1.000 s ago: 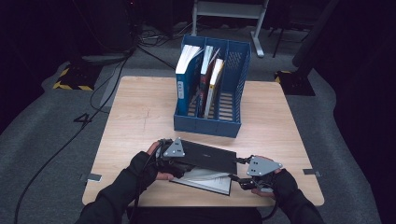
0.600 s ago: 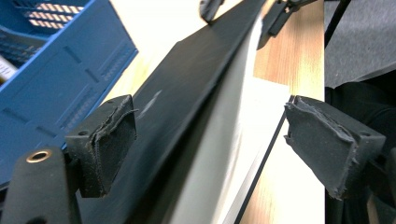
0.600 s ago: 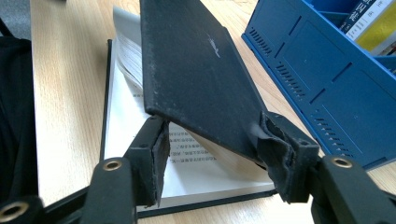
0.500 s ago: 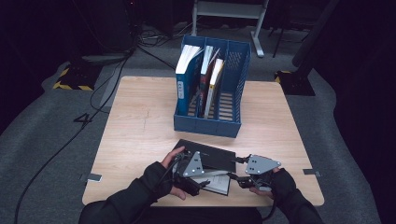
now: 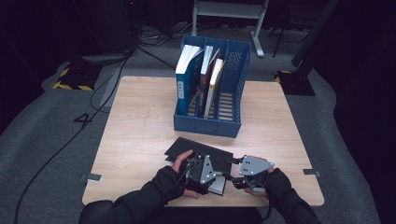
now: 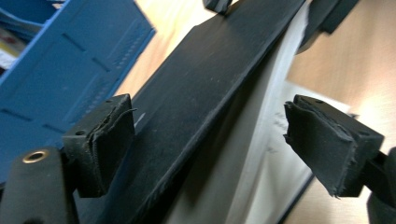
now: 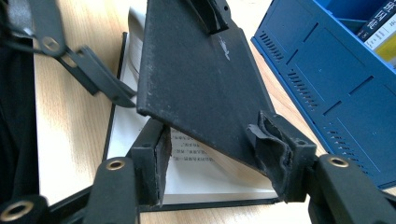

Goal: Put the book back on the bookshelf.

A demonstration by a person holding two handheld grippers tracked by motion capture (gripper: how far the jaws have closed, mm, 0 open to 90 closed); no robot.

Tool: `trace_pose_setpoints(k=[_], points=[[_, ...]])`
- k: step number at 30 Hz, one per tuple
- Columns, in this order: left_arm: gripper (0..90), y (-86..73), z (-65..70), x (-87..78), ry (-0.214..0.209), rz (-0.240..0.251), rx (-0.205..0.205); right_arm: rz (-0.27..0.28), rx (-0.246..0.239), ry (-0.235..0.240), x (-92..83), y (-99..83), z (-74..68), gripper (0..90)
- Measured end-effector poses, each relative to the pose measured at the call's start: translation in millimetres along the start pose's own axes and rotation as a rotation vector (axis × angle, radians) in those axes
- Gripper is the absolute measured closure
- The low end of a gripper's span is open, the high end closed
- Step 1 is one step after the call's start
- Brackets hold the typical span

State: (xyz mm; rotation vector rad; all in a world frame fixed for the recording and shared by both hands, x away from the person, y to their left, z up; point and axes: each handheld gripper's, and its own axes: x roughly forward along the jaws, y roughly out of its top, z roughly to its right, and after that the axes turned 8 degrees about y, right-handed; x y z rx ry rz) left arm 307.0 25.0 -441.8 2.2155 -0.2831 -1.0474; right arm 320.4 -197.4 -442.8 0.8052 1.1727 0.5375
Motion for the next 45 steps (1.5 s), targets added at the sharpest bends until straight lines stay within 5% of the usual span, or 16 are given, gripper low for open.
trace_pose_setpoints(k=[4,14,21,29,36,45], points=[[24.9,-1.5,-4.0,0.4,0.020,-0.007,-0.011,-0.002,0.003,-0.004,2.2,1.5,-1.2,46.6],[36.7,-0.9,-8.2,-1.0,0.020,0.015,0.047,0.026,0.052,-0.001,2.6,0.7,2.0,46.8],[48.3,1.9,-11.7,-2.7,-0.006,0.031,0.074,0.035,0.104,0.013,-0.9,-6.5,7.7,34.6],[51.9,0.7,-22.5,-4.5,-0.035,0.070,-0.006,0.053,0.180,-0.015,-16.8,-24.2,20.5,32.2],[52.1,-0.9,-33.2,-6.2,-0.060,0.087,-0.067,0.000,0.216,-0.054,-19.2,-39.9,31.3,32.0],[52.2,-10.9,-54.7,-13.8,-0.095,0.146,-0.208,-0.039,0.246,-0.060,-13.0,-48.1,36.7,31.8]])
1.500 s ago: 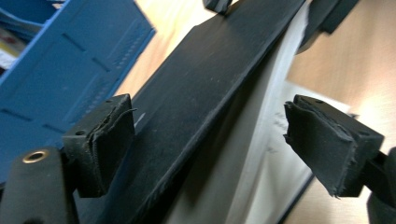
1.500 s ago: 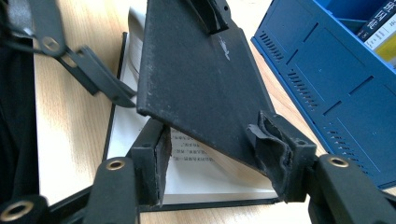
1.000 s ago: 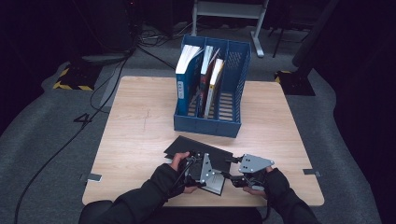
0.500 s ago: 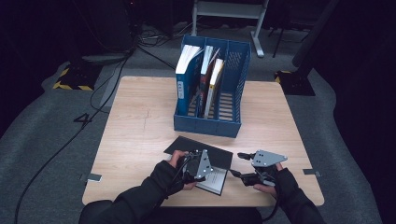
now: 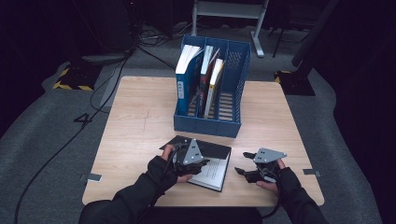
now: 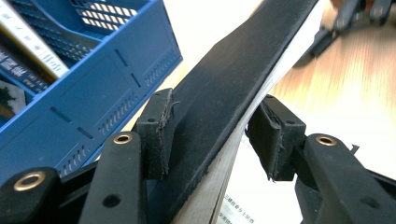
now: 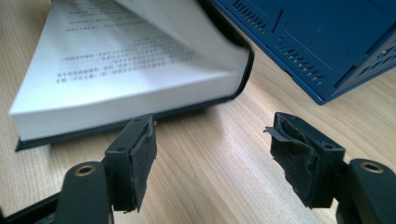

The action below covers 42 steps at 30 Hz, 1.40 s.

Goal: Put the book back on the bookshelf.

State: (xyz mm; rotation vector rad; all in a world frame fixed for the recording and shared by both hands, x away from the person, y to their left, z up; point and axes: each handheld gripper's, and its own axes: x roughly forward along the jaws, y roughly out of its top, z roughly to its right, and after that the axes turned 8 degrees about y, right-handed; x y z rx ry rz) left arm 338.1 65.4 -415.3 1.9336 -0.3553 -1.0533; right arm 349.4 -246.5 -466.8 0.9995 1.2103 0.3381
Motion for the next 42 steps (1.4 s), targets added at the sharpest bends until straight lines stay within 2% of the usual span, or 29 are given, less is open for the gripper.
trace_pose_setpoints(k=[5,8,14,21,22,24,30,35,42], points=[[52.1,-3.6,-11.7,-6.6,-0.020,0.037,-0.071,-0.007,0.012,0.008,4.9,0.3,1.5,31.7],[52.1,-5.3,-15.1,-8.9,-0.024,0.049,-0.092,-0.005,0.026,0.018,10.0,1.8,1.9,31.1],[51.9,-9.6,-24.5,-14.4,-0.037,0.084,-0.148,-0.018,0.024,0.035,21.0,5.4,0.6,29.7],[51.6,-14.8,-32.2,-19.2,-0.052,0.115,-0.189,0.011,0.025,0.049,29.8,13.1,-1.2,26.9],[51.5,-15.3,-32.9,-19.5,-0.056,0.120,-0.194,0.045,0.027,0.045,29.6,15.9,-2.0,27.7],[51.5,-15.7,-33.0,-19.6,-0.055,0.122,-0.194,0.066,0.024,0.043,28.2,17.0,-2.6,28.0],[51.4,-20.7,-39.4,-24.3,-0.067,0.152,-0.236,0.133,0.023,0.022,21.2,23.5,-7.1,28.6],[50.1,-29.2,-45.3,-32.2,-0.084,0.195,-0.298,0.179,0.019,0.017,14.8,35.4,-11.0,30.0],[47.6,-40.4,-46.9,-43.1,-0.076,0.214,-0.317,0.223,0.006,0.034,12.6,58.5,-14.2,31.0]])
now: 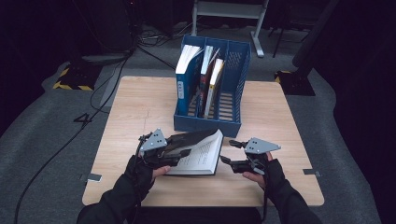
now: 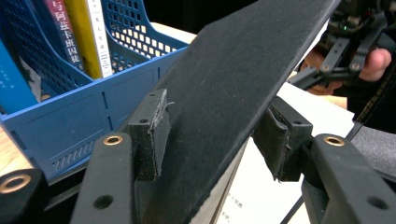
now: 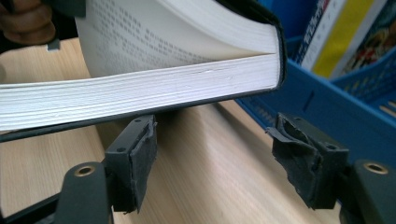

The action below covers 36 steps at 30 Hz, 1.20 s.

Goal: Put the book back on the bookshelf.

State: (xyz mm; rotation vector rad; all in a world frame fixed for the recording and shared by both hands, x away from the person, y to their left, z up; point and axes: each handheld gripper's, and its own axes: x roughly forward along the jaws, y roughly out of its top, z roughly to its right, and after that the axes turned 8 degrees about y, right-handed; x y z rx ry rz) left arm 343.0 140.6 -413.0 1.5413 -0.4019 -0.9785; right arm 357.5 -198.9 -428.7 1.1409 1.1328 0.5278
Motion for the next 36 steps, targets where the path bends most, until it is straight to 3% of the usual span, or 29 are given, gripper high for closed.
trace_pose_setpoints(k=[7,11,14,16,22,24,28,29,36], points=[[46.0,-5.8,-3.1,-11.6,0.011,0.015,-0.012,0.033,-0.027,0.032,7.6,21.5,-5.1,31.9],[43.8,-11.5,-3.9,-15.6,-0.005,0.011,-0.022,0.044,-0.023,0.069,13.7,29.2,-7.8,31.9],[41.9,-13.9,0.6,-14.0,-0.014,-0.009,-0.003,0.032,-0.031,0.091,19.9,32.6,-10.8,30.2],[41.8,-13.8,2.4,-12.6,-0.016,-0.018,0.015,0.034,-0.037,0.088,21.1,33.0,-11.4,30.0],[42.1,-12.9,4.4,-7.0,-0.044,-0.012,0.005,0.046,-0.035,0.060,17.9,31.9,-10.2,30.1],[42.2,-13.7,8.6,-4.5,-0.059,0.008,0.000,0.054,-0.024,0.056,13.7,32.2,-9.4,30.1],[43.2,-10.3,15.6,1.1,-0.096,0.026,-0.005,0.063,-0.059,0.031,-0.7,34.8,-13.1,30.2],[43.4,-8.7,17.1,3.1,-0.107,0.021,0.000,0.069,-0.044,0.033,-7.7,35.5,-12.1,30.2],[42.8,-3.0,19.0,13.8,-0.144,0.022,-0.007,0.075,-0.054,-0.006,-15.8,38.5,-10.9,30.9]])
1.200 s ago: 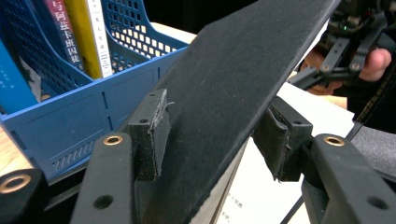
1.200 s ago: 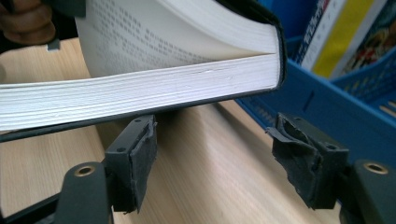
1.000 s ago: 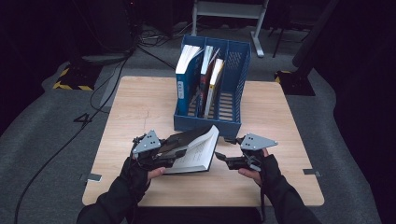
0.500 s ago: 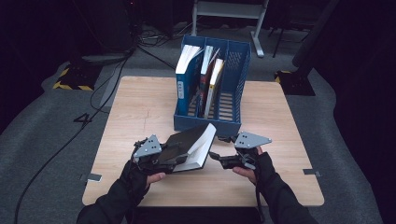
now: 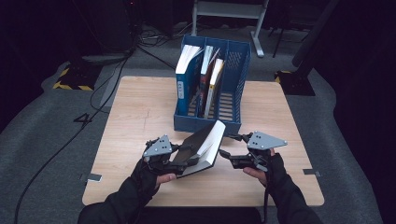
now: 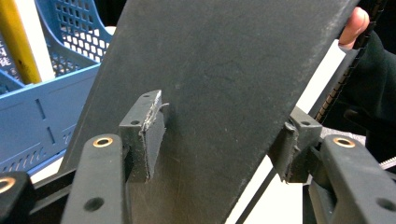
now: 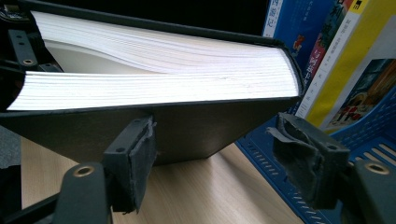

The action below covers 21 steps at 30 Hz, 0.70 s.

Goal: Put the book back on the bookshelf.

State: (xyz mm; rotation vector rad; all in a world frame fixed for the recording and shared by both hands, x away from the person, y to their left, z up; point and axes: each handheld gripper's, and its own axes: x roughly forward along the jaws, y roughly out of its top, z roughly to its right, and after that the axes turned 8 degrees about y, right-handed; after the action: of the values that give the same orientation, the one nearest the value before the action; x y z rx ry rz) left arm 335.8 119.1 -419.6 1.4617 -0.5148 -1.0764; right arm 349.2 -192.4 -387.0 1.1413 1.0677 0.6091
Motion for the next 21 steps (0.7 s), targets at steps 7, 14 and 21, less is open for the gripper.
trace_pose_setpoints(k=[7,14,21], points=[[43.6,2.7,3.1,-3.7,0.040,0.004,0.041,0.015,0.030,0.018,7.0,8.4,4.5,32.7],[45.8,2.2,2.1,-13.4,0.070,0.009,0.065,0.021,0.034,0.041,15.5,16.0,2.2,33.8],[44.0,-0.3,5.5,-21.9,0.123,-0.006,0.107,0.014,0.021,0.062,23.5,21.0,-1.5,33.1]])
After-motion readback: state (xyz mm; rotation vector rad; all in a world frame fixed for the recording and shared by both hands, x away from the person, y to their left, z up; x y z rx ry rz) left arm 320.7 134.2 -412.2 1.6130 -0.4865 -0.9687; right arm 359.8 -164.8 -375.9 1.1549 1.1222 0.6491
